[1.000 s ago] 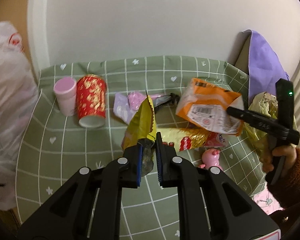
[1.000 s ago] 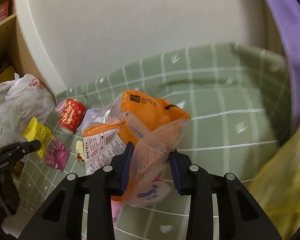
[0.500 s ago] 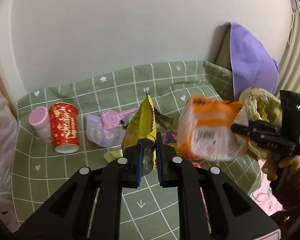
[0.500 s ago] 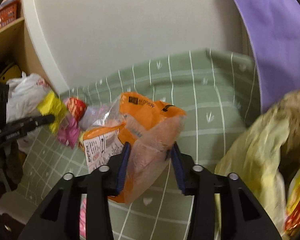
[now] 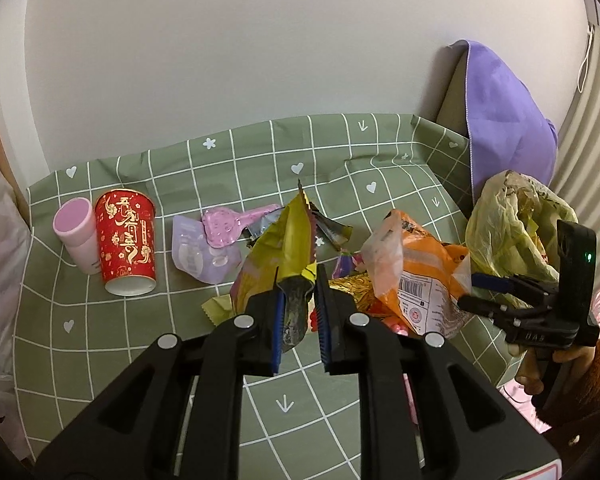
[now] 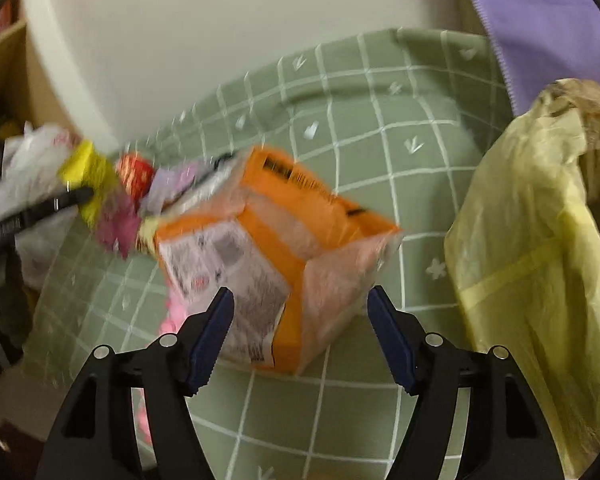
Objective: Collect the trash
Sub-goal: 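Grasp the yellow-gold wrapper with the left tool while the right tool grasps the orange bag, then lift the gold wrapper and orange bag and carry them over the bin, then open both tools to drop the gold wrapper and orange bag into the bin, then move both tools back over the table toward the snack packets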
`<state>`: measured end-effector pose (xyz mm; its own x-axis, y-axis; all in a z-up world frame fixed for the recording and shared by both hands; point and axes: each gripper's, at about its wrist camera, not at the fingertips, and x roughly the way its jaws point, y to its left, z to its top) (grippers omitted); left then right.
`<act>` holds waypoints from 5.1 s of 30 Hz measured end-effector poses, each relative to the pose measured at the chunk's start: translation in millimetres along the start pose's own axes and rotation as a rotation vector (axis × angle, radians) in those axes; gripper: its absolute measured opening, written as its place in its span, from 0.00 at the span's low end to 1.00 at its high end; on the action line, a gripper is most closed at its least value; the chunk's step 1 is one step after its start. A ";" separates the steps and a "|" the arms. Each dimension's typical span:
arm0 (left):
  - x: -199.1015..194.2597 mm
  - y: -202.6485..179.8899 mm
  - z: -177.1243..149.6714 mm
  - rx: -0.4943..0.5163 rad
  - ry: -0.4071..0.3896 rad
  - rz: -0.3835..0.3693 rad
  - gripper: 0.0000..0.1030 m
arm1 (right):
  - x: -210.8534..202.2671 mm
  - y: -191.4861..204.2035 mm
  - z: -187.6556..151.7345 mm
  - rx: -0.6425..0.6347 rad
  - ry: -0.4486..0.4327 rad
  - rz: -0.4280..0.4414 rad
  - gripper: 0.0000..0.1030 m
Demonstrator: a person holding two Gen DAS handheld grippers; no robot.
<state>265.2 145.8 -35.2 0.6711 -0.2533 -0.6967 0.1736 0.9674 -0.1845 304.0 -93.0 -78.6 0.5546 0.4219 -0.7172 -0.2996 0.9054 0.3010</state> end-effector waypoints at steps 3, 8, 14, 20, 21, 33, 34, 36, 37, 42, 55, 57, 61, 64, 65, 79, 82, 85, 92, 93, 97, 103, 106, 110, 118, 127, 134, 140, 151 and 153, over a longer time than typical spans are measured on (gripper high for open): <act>1.6 -0.9 -2.4 -0.011 0.004 -0.005 0.13 | 9.2 -3.7 5.1 0.050 -0.014 -0.019 0.64; -0.9 -3.6 -0.8 -0.005 -0.004 -0.011 0.13 | 31.0 -2.1 9.8 0.074 0.059 -0.001 0.28; -14.8 -3.0 12.2 -0.007 -0.054 -0.019 0.13 | 14.2 -6.4 14.1 0.065 -0.008 -0.013 0.21; -31.8 -7.3 33.5 -0.016 -0.108 -0.061 0.13 | -20.0 1.4 28.4 -0.019 -0.097 -0.052 0.20; -34.9 -10.6 37.9 -0.007 -0.120 -0.063 0.13 | -25.9 2.5 29.9 -0.028 -0.110 -0.058 0.20; -71.4 -140.7 124.5 0.267 -0.342 -0.298 0.13 | -150.9 -10.4 64.3 -0.102 -0.371 -0.246 0.20; -71.6 -154.4 129.2 0.285 -0.350 -0.337 0.13 | -161.6 -14.4 63.3 -0.100 -0.384 -0.273 0.20; -70.9 -175.6 135.4 0.312 -0.358 -0.396 0.13 | -181.4 -26.2 59.4 -0.086 -0.406 -0.345 0.20; -69.7 -191.4 139.4 0.328 -0.360 -0.445 0.13 | -187.0 -29.2 57.4 -0.079 -0.409 -0.364 0.20; -61.9 -237.0 153.1 0.320 -0.325 -0.691 0.13 | -219.0 -61.5 44.3 -0.021 -0.397 -0.512 0.20; 109.5 -319.1 112.1 0.338 0.128 -0.757 0.13 | -219.6 -130.7 10.8 0.107 -0.273 -0.612 0.20; 128.0 -314.8 96.9 0.381 0.172 -0.674 0.09 | -214.3 -135.7 7.1 0.107 -0.262 -0.600 0.20; 145.9 -301.5 81.2 0.442 0.201 -0.583 0.07 | -193.8 -136.0 8.1 0.089 -0.217 -0.587 0.20; 149.1 -299.4 76.4 0.477 0.201 -0.566 0.07 | -174.9 -137.3 11.9 0.079 -0.187 -0.563 0.20; 146.8 -297.3 72.0 0.490 0.198 -0.564 0.07 | -169.6 -136.4 13.2 0.070 -0.179 -0.559 0.20; 150.2 -331.1 52.7 0.531 0.237 -0.595 0.07 | -158.5 -143.2 -7.3 0.088 -0.125 -0.600 0.20; 150.6 -327.2 53.0 0.538 0.238 -0.584 0.07 | -160.5 -146.9 -8.4 0.105 -0.134 -0.589 0.20; 150.3 -320.4 60.1 0.508 0.243 -0.611 0.07 | -160.1 -145.5 -8.1 0.104 -0.138 -0.590 0.20; 133.9 -302.4 66.4 0.392 0.259 -0.711 0.42 | -170.1 -143.2 -14.7 0.127 -0.167 -0.605 0.24; 129.3 -300.1 66.2 0.394 0.254 -0.708 0.43 | -172.8 -142.6 -16.1 0.129 -0.173 -0.601 0.28; 106.0 -284.5 66.3 0.381 0.202 -0.654 0.50 | -187.4 -135.5 -21.7 0.138 -0.228 -0.584 0.46; 65.2 -243.6 66.3 0.324 0.072 -0.543 0.54 | -202.6 -117.5 -15.5 0.112 -0.316 -0.558 0.51; 49.3 -218.9 64.5 0.316 -0.003 -0.448 0.54 | -204.3 -103.7 -6.8 0.091 -0.352 -0.503 0.51; 44.8 -176.5 64.4 0.241 -0.066 -0.306 0.54 | -197.3 -83.4 7.2 0.051 -0.399 -0.406 0.52; 25.7 -55.9 39.3 0.015 -0.140 0.068 0.54 | -142.9 -52.2 31.1 -0.042 -0.310 -0.232 0.56; 1.4 76.0 -0.6 -0.310 -0.157 0.330 0.55 | -91.8 -14.4 38.4 -0.119 -0.224 -0.065 0.62; 14.5 59.3 -13.1 -0.217 -0.097 0.219 0.58 | -57.0 6.3 30.7 -0.220 -0.113 -0.042 0.62; 47.4 26.0 -3.1 -0.105 -0.035 0.162 0.58 | -30.7 4.6 24.2 -0.198 -0.055 -0.005 0.62; 86.0 20.4 -23.3 -0.123 0.171 -0.056 0.58 | -11.6 2.1 7.7 -0.213 -0.025 -0.053 0.62; 77.8 18.6 -34.6 -0.134 0.192 -0.068 0.58 | -9.9 0.1 6.9 -0.214 -0.024 -0.055 0.62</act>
<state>295.8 144.0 -116.8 0.5093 -0.3266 -0.7962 0.1081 0.9421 -0.3174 303.9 -96.8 -67.1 0.5925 0.3756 -0.7127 -0.4246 0.8974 0.1200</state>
